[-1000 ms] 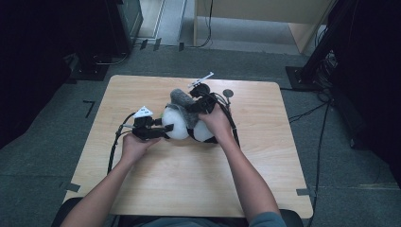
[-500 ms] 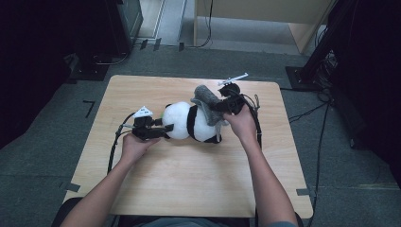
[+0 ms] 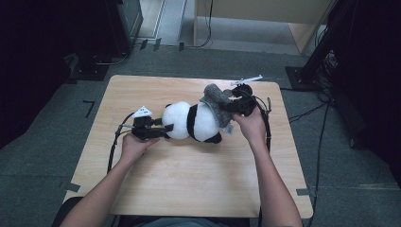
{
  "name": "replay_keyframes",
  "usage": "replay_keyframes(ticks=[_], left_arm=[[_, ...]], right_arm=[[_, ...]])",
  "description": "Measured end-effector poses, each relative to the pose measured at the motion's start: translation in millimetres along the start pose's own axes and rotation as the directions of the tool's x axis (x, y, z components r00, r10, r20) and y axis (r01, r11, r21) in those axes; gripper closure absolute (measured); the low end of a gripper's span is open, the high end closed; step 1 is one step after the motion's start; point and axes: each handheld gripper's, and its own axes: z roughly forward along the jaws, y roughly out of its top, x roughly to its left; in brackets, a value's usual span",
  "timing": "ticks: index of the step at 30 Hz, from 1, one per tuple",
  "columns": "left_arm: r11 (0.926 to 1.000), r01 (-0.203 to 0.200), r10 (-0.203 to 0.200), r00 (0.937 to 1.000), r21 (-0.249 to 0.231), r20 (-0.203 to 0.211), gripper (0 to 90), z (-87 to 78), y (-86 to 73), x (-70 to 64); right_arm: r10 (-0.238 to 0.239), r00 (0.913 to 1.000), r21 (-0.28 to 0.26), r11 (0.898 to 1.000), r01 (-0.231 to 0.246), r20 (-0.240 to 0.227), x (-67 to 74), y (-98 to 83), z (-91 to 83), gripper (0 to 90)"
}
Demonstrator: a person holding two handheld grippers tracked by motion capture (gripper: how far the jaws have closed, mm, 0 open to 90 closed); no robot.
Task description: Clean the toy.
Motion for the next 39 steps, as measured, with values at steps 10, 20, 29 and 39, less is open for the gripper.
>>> replay_keyframes(ticks=[10, 20, 29, 39], left_arm=[[1.0, 0.002, -0.002, 1.0, -0.008, -0.002, 40.0, -0.7, 1.0, -1.5], [0.9998, -0.005, 0.005, 1.0, -0.017, -0.003, 39.7, -0.5, 1.1, -1.8], [0.9997, -0.025, 0.025, 0.9992, -0.008, -0.033, 39.8, 1.9, 1.1, -3.9], [0.9997, -0.024, 0.023, 0.999, -0.009, -0.038, 39.9, 2.1, 1.3, -4.8]], right_arm=[[-0.131, 0.9848, -0.042, 0.991, 0.127, -0.114, 71.4, 22.1, 14.7, 70.7], [-0.148, 0.9724, 0.04, 0.987, 0.158, -0.18, 113.9, 20.6, 88.1, 70.8], [-0.164, 0.9751, 0.076, 0.981, 0.177, -0.149, 110.5, 6.3, 102.5, 70.6], [-0.155, 0.9827, 0.05, 0.986, 0.161, -0.101, 87.8, -8.9, 76.2, 70.0]])
